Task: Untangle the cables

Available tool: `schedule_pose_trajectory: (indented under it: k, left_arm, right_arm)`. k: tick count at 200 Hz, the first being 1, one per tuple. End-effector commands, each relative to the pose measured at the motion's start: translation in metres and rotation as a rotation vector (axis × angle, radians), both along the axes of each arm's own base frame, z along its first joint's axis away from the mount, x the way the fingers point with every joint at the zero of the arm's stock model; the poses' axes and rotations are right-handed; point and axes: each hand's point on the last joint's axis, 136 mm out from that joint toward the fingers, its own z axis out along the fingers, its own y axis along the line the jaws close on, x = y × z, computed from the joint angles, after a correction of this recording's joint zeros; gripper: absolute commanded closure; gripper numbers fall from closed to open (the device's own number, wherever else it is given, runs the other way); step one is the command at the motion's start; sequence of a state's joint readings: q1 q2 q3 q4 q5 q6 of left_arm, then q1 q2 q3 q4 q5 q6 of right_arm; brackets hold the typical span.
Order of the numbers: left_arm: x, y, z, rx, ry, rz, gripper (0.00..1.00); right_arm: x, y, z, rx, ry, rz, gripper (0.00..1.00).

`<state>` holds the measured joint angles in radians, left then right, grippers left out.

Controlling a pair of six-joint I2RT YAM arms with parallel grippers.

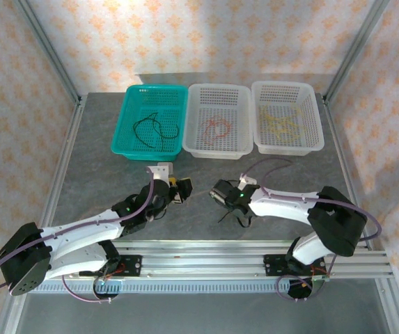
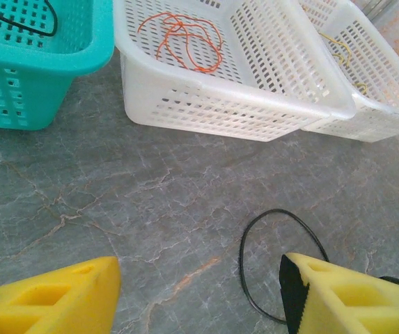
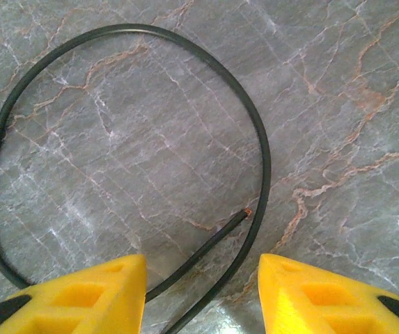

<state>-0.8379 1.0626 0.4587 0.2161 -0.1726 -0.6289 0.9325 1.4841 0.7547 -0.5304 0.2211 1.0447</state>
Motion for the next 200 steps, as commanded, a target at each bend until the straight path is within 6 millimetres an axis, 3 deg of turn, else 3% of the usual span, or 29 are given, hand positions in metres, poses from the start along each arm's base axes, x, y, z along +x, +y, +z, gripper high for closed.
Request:
schedule_pose_trajectory:
  k: [1,125,200]
  left_arm:
    - [0.005,0.001,0.009,-0.019,-0.037,0.026,0.37]
    - [0.008,-0.002,0.008,0.002,-0.034,0.022,0.37]
    - [0.009,-0.002,0.009,0.006,-0.036,0.029,0.37]
  right_arm:
    - [0.008,-0.009,0.002,-0.042,-0.026,-0.039,0.54]
    - [0.022,-0.014,-0.017,-0.055,0.000,-0.039,0.56]
    - [0.017,-0.016,-0.026,-0.068,0.029,-0.035,0.72]
